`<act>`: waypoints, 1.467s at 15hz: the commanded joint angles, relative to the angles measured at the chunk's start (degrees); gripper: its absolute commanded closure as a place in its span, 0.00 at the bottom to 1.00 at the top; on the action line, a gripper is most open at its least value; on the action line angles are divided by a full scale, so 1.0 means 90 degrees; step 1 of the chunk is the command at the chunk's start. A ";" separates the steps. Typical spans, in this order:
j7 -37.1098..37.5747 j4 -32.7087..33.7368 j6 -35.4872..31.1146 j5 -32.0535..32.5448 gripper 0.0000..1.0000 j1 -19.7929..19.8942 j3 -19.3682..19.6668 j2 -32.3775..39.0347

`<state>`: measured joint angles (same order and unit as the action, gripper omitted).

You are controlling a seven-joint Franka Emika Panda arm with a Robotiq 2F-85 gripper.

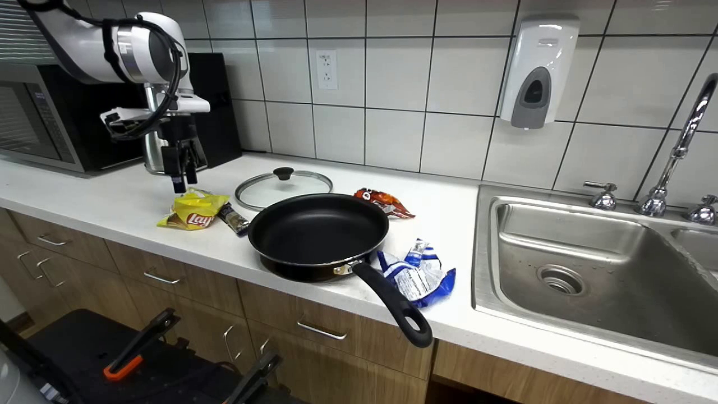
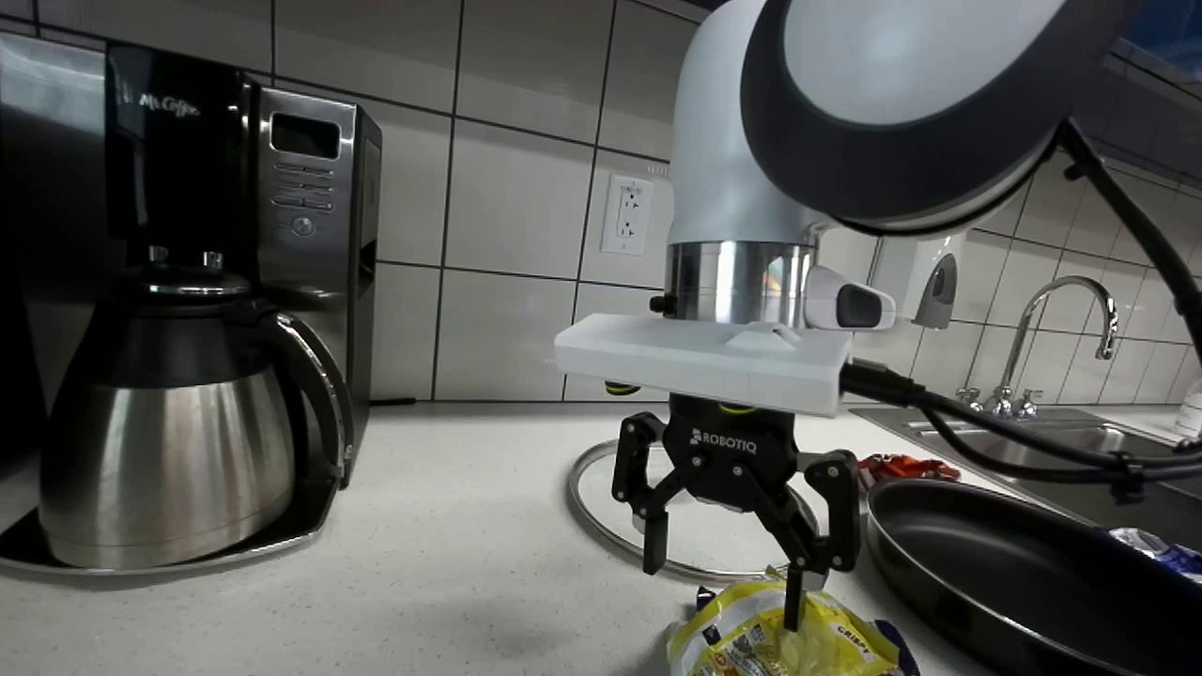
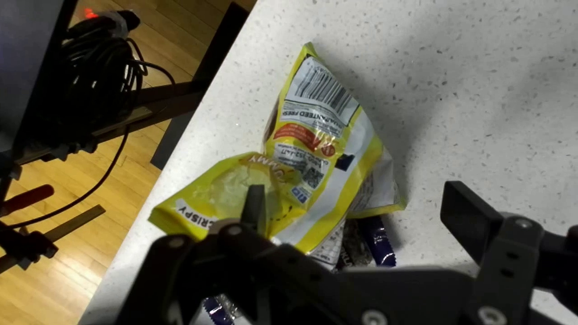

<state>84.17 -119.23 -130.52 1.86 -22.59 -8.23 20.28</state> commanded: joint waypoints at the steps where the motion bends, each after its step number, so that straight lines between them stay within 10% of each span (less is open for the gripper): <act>1: 0.0173 0.0221 0.0039 -0.0050 0.00 0.0031 -0.0029 0.0150; 22: 0.0914 0.0260 0.0647 -0.0064 0.00 0.0066 0.0012 0.0151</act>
<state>91.32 -118.26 -126.92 1.55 -22.56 -7.92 21.41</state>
